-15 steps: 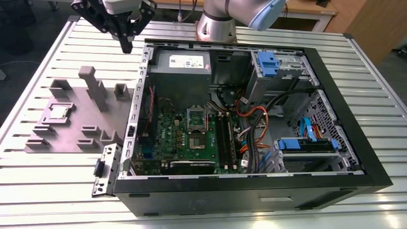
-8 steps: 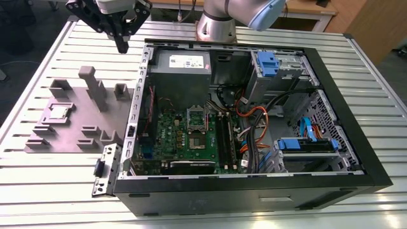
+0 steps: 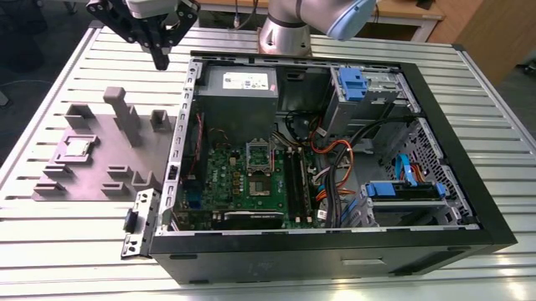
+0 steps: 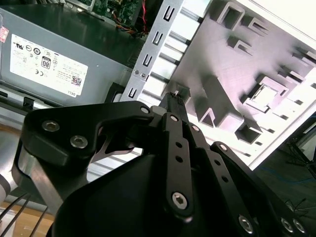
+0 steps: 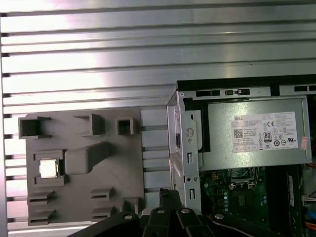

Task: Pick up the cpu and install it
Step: 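Reach for the cpu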

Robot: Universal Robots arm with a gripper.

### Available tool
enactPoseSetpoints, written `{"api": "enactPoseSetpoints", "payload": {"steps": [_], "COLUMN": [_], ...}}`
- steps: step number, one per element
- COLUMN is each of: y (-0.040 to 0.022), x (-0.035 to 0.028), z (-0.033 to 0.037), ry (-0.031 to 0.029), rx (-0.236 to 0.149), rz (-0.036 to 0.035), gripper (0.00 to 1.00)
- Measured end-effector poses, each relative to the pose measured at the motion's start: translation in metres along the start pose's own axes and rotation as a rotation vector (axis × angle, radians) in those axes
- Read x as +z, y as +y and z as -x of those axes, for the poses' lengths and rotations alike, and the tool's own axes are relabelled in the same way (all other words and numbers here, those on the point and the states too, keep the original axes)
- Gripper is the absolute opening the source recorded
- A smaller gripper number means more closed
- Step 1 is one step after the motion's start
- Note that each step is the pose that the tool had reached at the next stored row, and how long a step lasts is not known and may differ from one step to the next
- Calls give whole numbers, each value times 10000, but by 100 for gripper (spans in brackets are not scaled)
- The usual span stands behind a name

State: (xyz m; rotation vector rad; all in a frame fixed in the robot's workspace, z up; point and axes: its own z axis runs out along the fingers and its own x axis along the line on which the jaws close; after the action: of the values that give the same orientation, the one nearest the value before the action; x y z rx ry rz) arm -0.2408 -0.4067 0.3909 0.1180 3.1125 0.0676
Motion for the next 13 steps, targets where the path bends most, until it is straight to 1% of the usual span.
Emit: {"api": "enactPoseSetpoints", "payload": {"steps": [3, 13], "y": [-2, -11], "x": [-1, -4], "z": [-22, -146], "ry": [0, 0], "rx": [0, 0], "rz": [0, 0], "gripper": [11, 11]}}
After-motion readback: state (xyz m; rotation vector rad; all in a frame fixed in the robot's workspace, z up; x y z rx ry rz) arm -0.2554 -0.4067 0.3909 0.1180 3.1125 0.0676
